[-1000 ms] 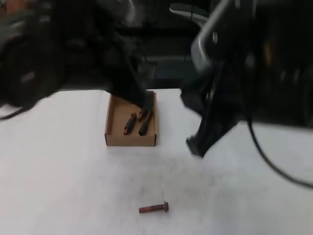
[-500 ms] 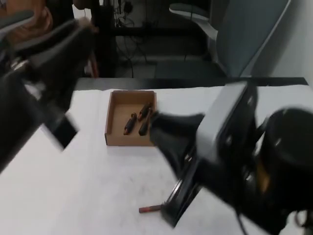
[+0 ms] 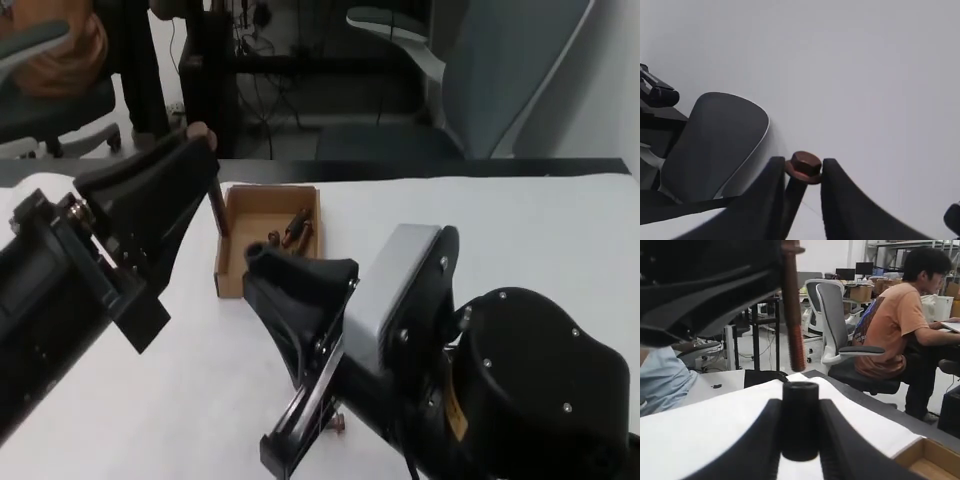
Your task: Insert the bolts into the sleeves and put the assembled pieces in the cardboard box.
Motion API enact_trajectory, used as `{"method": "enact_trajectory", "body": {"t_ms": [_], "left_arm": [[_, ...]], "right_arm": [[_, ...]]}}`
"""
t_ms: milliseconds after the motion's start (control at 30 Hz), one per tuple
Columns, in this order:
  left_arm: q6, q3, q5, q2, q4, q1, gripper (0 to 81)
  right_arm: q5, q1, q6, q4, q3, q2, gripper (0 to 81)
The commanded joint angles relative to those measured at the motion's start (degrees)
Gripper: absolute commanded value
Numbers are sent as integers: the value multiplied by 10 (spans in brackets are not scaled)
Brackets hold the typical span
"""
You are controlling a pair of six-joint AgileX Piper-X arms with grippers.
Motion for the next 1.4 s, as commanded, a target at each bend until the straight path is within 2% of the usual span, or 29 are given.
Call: {"method": "enact_trajectory", "body": {"t_ms": [0, 233, 567, 1100, 1367], "left_arm": [[-5, -1, 3, -2, -32, -6, 17], [-33, -1, 1, 3, -53, -14, 17], [-68, -1, 45, 3, -48, -14, 17], [-63, 1, 57, 3, -29, -14, 17], [-54, 1, 47, 3, 10, -14, 17]], "right_arm": [[-28, 1, 20, -17, -5, -1, 6], [-29, 1, 23, -12, -5, -1, 6], [-25, 0, 21, -17, -5, -1, 6], [-12, 0, 7, -60, -5, -1, 6], [-57, 0, 12, -60, -11, -1, 6]]}}
